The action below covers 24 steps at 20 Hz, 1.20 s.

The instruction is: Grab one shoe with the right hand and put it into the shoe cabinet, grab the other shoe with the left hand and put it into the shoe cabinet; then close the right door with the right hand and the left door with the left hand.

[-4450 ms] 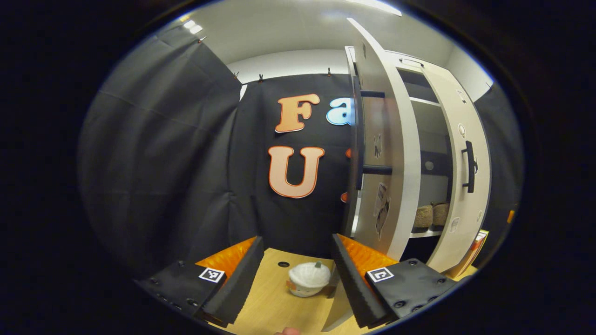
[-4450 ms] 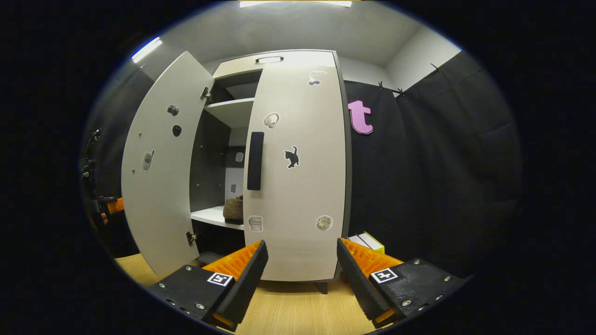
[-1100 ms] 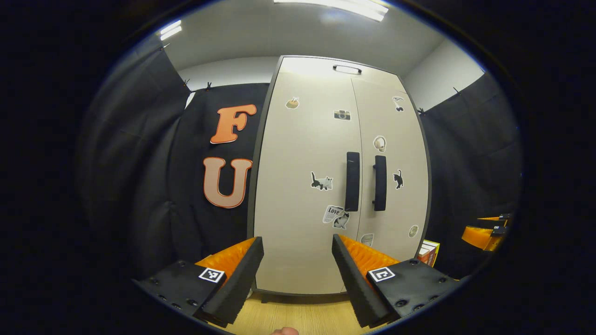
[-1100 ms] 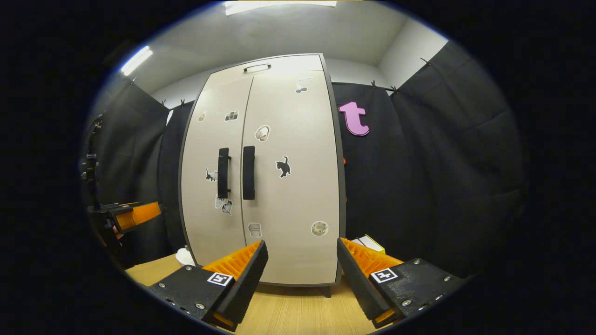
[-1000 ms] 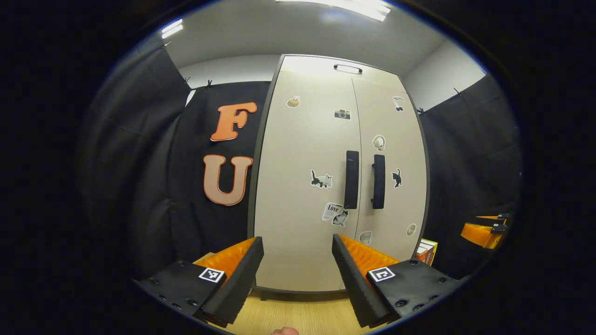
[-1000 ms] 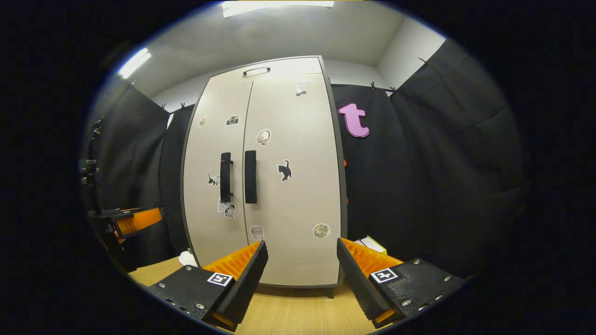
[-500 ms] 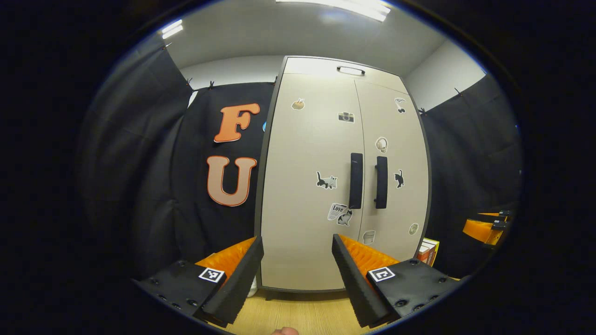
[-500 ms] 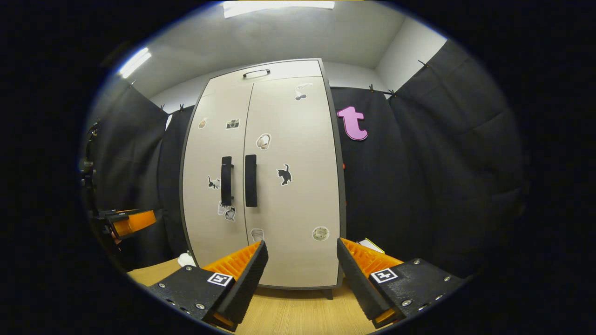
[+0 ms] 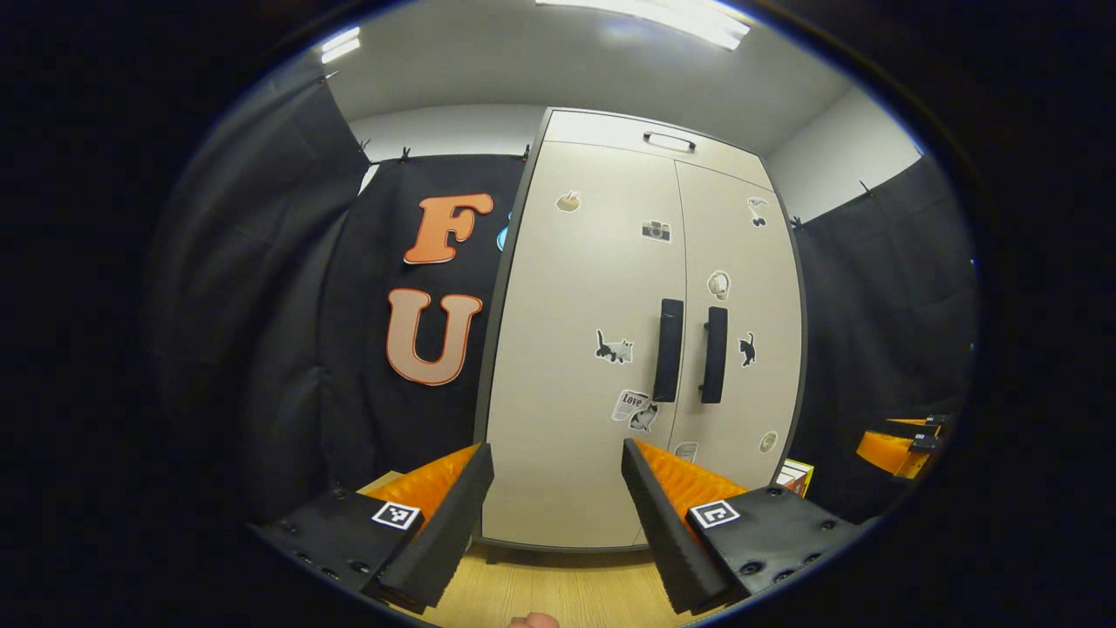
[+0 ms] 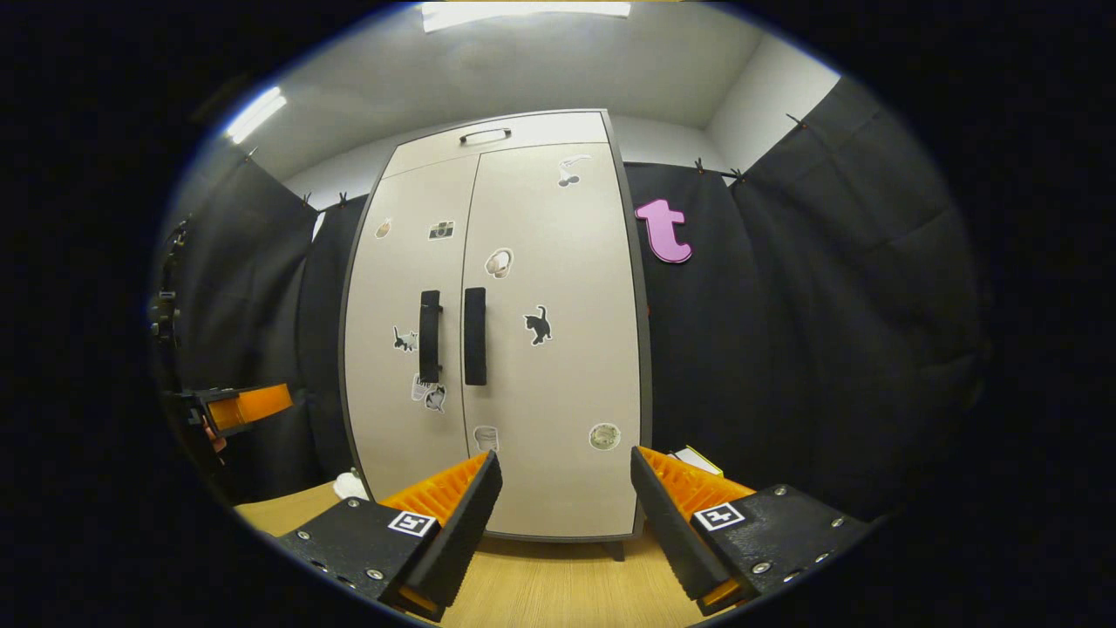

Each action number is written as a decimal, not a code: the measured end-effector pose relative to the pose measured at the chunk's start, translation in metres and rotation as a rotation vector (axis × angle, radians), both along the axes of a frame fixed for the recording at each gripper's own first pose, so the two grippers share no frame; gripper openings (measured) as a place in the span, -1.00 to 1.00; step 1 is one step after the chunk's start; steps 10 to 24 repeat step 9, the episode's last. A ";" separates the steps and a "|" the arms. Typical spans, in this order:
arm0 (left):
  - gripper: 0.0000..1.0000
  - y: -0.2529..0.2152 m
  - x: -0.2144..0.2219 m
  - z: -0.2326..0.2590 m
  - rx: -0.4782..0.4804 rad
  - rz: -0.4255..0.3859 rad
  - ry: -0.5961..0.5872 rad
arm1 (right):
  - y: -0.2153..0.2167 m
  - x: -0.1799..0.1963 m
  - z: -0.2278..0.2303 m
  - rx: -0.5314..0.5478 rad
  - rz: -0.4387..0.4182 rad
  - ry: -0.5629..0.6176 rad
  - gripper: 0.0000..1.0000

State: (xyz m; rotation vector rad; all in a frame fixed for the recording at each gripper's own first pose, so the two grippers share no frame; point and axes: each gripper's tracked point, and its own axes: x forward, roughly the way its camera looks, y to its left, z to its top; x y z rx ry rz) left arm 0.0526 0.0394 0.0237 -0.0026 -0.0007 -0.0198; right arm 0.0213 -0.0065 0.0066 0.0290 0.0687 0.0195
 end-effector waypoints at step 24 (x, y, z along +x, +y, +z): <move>0.93 -0.002 -0.003 0.002 0.012 -0.007 -0.004 | 0.000 -0.004 0.006 -0.006 -0.003 -0.010 0.83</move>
